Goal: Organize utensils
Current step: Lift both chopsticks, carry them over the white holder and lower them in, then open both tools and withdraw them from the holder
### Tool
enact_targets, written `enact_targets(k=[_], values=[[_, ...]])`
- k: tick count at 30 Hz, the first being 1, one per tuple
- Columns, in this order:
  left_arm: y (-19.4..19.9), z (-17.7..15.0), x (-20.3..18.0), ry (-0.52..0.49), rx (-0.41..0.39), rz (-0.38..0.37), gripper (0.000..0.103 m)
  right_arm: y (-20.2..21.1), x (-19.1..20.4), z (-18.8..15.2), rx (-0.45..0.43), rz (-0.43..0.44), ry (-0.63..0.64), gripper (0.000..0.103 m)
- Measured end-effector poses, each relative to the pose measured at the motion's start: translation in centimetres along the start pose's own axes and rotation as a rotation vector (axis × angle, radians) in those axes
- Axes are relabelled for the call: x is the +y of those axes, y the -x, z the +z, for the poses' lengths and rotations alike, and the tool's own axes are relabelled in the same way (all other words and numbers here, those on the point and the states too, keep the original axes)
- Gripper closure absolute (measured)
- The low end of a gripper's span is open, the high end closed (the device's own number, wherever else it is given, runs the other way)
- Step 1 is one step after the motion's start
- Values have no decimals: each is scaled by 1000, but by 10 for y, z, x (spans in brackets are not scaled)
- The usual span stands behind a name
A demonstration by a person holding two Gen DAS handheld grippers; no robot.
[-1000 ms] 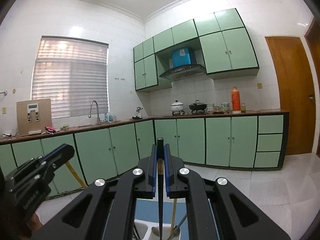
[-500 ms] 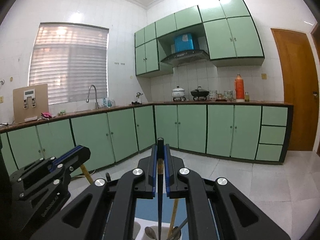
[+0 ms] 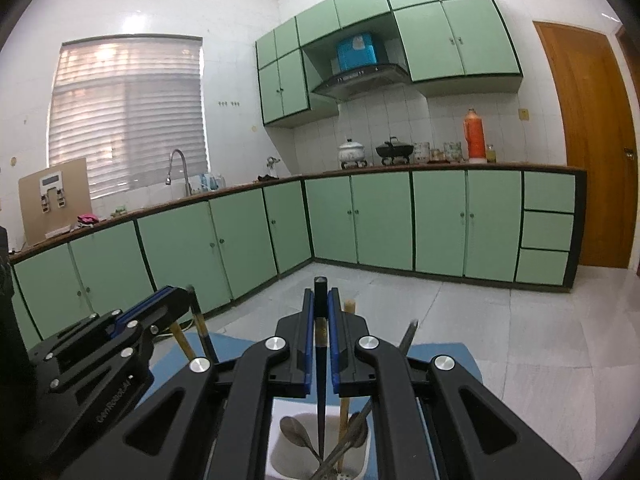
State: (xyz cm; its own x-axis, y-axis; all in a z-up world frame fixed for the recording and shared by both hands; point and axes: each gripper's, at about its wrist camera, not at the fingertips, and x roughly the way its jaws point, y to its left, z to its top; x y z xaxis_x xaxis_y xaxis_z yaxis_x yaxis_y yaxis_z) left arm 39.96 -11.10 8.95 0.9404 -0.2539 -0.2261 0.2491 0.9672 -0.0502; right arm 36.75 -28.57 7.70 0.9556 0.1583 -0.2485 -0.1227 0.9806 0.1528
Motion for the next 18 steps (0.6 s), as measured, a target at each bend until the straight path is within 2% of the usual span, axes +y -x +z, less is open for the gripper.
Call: enact_targets(k=[5,9,15,18], values=[[-2,-8,6,7,0,18,97,-9,-3,-14,26,1,-30,96],[1,-12,6,4,-6,20,97,-7,-4,-17,14,0,-32,96],[0,-20,10,37,34,7,96,-4,-1,-16,20,-9,-2,96],[5,-18,13,45,28,5,93,2,-3,-13,9,-24,8,89]])
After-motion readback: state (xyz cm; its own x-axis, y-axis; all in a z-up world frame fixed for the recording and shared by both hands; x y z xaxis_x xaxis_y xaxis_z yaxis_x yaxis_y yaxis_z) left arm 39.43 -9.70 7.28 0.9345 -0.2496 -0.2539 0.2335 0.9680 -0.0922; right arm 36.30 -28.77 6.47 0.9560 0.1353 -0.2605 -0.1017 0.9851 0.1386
